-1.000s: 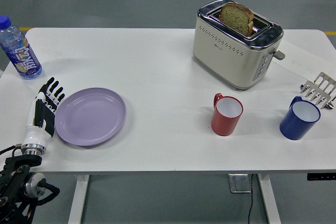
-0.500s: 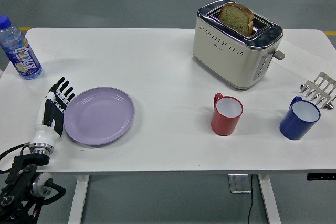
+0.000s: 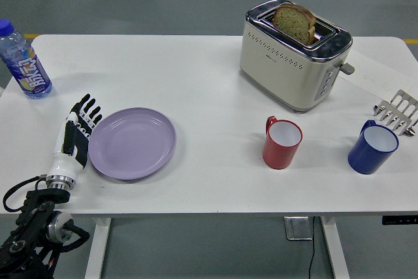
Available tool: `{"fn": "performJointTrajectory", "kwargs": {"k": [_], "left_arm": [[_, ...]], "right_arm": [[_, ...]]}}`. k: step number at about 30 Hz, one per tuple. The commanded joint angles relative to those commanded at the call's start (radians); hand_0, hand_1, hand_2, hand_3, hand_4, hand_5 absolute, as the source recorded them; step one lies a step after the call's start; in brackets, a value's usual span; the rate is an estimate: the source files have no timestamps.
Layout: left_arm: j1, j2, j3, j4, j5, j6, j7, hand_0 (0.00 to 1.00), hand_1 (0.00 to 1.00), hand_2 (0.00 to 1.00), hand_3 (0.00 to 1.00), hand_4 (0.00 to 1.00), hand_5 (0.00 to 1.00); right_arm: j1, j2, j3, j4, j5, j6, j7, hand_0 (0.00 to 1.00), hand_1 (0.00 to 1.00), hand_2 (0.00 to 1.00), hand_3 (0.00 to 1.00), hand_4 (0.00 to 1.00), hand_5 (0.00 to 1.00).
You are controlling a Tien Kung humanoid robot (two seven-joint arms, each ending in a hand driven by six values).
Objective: Push plate across desktop
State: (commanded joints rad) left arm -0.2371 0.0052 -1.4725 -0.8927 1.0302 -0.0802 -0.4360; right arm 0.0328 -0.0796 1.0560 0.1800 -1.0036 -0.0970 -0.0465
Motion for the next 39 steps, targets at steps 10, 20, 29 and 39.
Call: {"fn": "performJointTrajectory", "kwargs": {"k": [10, 20, 29, 39], "left_arm": [[-0.008, 0.0, 0.024, 0.007, -0.006, -0.001, 0.002, 0.872, 0.901, 0.941, 0.927, 0.514, 0.998], [-0.012, -0.002, 0.057, 0.006, -0.011, 0.0, 0.001, 0.869, 0.898, 0.937, 0.925, 0.513, 0.998], [-0.019, -0.005, 0.089, 0.008, -0.013, -0.001, 0.003, 0.868, 0.897, 0.937, 0.924, 0.511, 0.998], [-0.03, -0.005, 0.119, 0.011, -0.018, 0.001, 0.002, 0.866, 0.896, 0.937, 0.924, 0.51, 0.998]], "right_arm": [[-0.002, 0.0, -0.001, 0.0, -0.001, 0.0, -0.001, 0.609, 0.55, 0.648, 0.635, 0.14, 0.37], [-0.006, 0.001, 0.001, 0.0, -0.001, 0.0, -0.002, 0.609, 0.55, 0.648, 0.635, 0.14, 0.37], [-0.007, 0.0, -0.002, 0.0, 0.0, 0.0, -0.001, 0.609, 0.55, 0.648, 0.635, 0.139, 0.371], [-0.006, -0.001, -0.005, 0.0, 0.002, 0.0, 0.002, 0.609, 0.55, 0.647, 0.636, 0.14, 0.366]]}}
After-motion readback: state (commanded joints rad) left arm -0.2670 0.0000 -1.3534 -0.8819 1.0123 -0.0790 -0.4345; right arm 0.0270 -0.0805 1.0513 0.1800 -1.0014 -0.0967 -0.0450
